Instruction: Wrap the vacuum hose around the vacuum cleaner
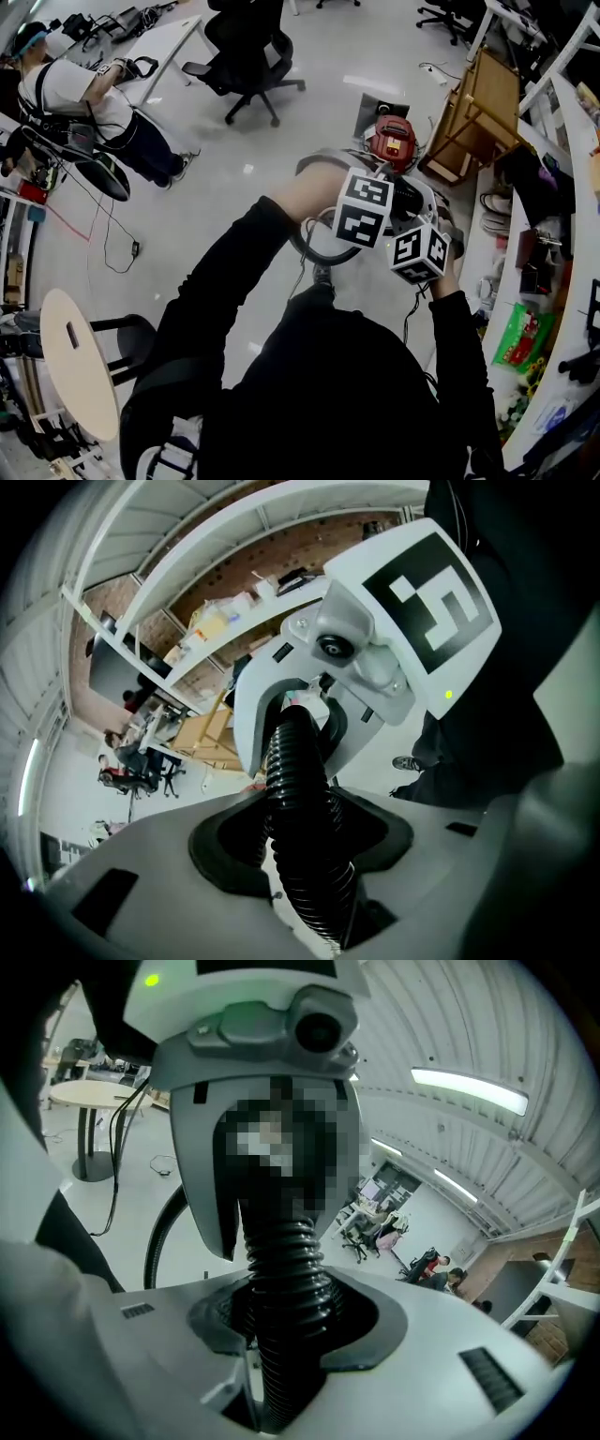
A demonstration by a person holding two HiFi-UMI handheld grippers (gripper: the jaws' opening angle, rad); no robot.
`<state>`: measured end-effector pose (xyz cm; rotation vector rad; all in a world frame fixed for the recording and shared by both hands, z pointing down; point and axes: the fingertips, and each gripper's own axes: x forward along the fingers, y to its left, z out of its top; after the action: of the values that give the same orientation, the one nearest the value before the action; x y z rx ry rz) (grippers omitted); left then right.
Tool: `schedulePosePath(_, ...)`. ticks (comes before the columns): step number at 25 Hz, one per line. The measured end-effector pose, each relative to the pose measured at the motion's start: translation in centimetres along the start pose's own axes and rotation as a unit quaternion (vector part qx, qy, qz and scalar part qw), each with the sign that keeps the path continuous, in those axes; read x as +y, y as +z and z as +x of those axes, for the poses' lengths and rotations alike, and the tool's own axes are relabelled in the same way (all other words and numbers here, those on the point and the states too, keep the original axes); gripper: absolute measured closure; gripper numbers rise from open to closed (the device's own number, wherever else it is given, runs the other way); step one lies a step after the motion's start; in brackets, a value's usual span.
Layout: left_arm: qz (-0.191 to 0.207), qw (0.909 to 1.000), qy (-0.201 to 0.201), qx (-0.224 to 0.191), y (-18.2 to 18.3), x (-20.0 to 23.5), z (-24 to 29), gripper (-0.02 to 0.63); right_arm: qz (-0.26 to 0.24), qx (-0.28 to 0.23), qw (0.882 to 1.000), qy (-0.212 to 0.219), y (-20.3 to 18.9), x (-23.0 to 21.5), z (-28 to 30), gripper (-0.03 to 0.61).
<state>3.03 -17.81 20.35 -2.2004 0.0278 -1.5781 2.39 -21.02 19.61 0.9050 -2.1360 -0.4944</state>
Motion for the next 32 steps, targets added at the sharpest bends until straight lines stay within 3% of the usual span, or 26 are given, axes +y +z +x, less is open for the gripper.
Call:
schedulePosePath(3, 0.007, 0.9987, 0.034, -0.038, -2.2, 3.5, 0.4, 0.407, 0.034, 0.029, 0.999, 0.004, 0.4, -1.9, 3.4, 0.403)
schedulePosePath(4, 0.006, 0.9957, 0.066, -0.065, -2.8, 5.1, 0.4, 0.400, 0.056, 0.042, 0.998, 0.010, 0.3, -2.5, 4.6, 0.403)
schedulePosePath(6, -0.016, 0.9802, 0.152, -0.126, -3.9, 8.5, -0.3, 0.313, 0.102, 0.066, 0.992, 0.017, -0.3, -3.9, 6.6, 0.403)
schedulePosePath(8, -0.090, 0.9513, 0.228, -0.187, -6.2, 11.2, -2.2, 0.289, 0.141, 0.087, 0.986, 0.011, -1.0, -5.7, 8.0, 0.403)
schedulePosePath(10, -0.207, 0.9053, 0.285, -0.238, -10.8, 12.0, -4.3, 0.281, 0.182, 0.104, 0.978, 0.000, -1.8, -7.6, 9.3, 0.403)
schedulePosePath(12, -0.324, 0.8560, 0.304, -0.265, -16.6, 10.2, -4.4, 0.281, 0.223, 0.117, 0.968, -0.013, -2.6, -9.5, 10.5, 0.403)
schedulePosePath(13, -0.370, 0.8390, 0.301, -0.262, -19.4, 8.5, -3.2, 0.281, 0.240, 0.120, 0.963, -0.022, -3.0, -10.5, 11.0, 0.403)
schedulePosePath(14, -0.405, 0.8297, 0.294, -0.247, -22.0, 6.4, -1.2, 0.281, 0.254, 0.121, 0.959, -0.032, -3.3, -11.6, 11.3, 0.403)
schedulePosePath(16, -0.461, 0.8208, 0.270, -0.201, -26.2, 2.1, 4.4, 0.281, 0.284, 0.121, 0.950, -0.048, -3.9, -13.3, 11.6, 0.403)
schedulePosePath(18, -0.523, 0.8009, 0.235, -0.172, -28.9, -1.2, 10.2, 0.272, 0.320, 0.119, 0.938, -0.057, -4.4, -14.4, 11.5, 0.403)
schedulePosePath(20, -0.575, 0.7758, 0.199, -0.165, -30.4, -2.7, 14.9, 0.264, 0.355, 0.117, 0.925, -0.063, -4.7, -15.1, 11.5, 0.403)
schedulePosePath(24, -0.628, 0.7464, 0.132, -0.176, -30.7, -1.7, 21.4, 0.262, 0.399, 0.119, 0.907, -0.069, -5.8, -16.0, 12.4, 0.402)
schedulePosePath(27, -0.656, 0.7311, 0.086, -0.167, -30.5, 0.5, 25.0, 0.265, 0.407, 0.117, 0.903, -0.068, -7.4, -17.2, 13.2, 0.402)
schedulePosePath(28, -0.663, 0.7255, 0.085, -0.162, -30.9, 1.6, 25.7, 0.319, 0.406, 0.117, 0.904, -0.066, -8.2, -17.7, 13.6, 0.402)
schedulePosePath(29, -0.670, 0.7201, 0.091, -0.158, -31.4, 2.9, 26.2, 0.457, 0.403, 0.118, 0.905, -0.064, -9.3, -18.3, 14.0, 0.402)
schedulePosePath(30, -0.673, 0.7169, 0.098, -0.153, -31.9, 4.4, 26.4, 0.459, 0.401, 0.119, 0.906, -0.062, -10.6, -18.9, 14.5, 0.402)
schedulePosePath(32, -0.669, 0.7208, 0.105, -0.146, -32.2, 7.8, 26.3, 0.460, 0.408, 0.119, 0.903, -0.057, -13.9, -20.3, 15.3, 0.402)
